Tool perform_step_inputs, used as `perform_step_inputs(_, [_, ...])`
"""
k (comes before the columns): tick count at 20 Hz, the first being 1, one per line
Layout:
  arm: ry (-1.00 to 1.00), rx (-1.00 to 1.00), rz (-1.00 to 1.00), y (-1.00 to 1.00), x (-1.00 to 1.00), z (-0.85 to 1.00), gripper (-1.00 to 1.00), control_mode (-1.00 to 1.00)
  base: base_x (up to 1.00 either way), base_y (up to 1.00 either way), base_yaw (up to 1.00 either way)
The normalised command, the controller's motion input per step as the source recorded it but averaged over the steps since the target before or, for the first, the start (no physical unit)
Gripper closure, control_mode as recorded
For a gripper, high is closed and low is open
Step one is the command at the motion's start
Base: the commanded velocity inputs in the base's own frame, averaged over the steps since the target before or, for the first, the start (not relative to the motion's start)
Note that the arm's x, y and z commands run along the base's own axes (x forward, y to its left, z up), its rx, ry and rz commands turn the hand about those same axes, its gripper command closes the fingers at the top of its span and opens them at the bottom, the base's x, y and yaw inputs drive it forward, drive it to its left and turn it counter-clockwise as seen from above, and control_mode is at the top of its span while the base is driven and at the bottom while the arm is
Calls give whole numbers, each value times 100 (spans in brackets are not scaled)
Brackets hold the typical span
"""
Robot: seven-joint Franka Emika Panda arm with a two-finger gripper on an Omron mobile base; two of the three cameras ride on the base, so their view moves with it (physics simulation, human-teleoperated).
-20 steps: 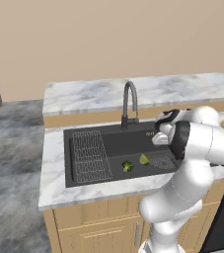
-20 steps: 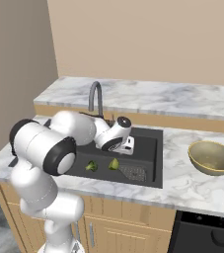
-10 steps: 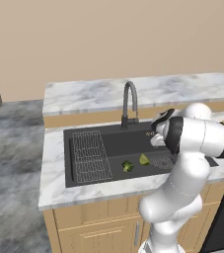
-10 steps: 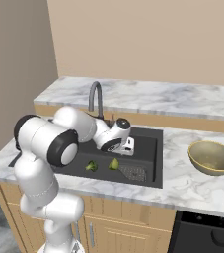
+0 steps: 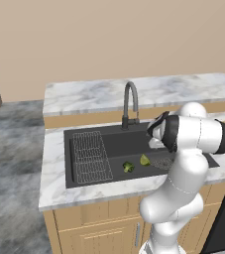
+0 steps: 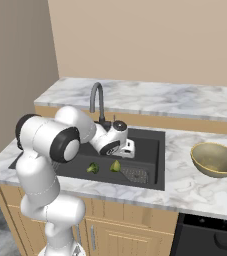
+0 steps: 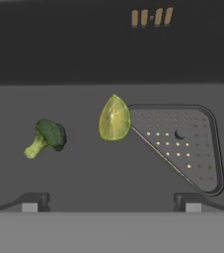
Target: Remove the broccoli and lemon wedge from the sink. Then move the bowl and cup from the counter to the sink for washing.
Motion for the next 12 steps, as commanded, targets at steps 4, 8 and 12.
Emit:
perform_step_inputs(4, [-2,0,-6,8,8,-11,-100,-100,0,0,0])
perform_step_inputs(8, [-6,0,-6,8,11,-10,-100,-100,0,0,0])
perform_step_inputs(12, [-6,0,-3,4,12,-11,-100,-100,0,0,0])
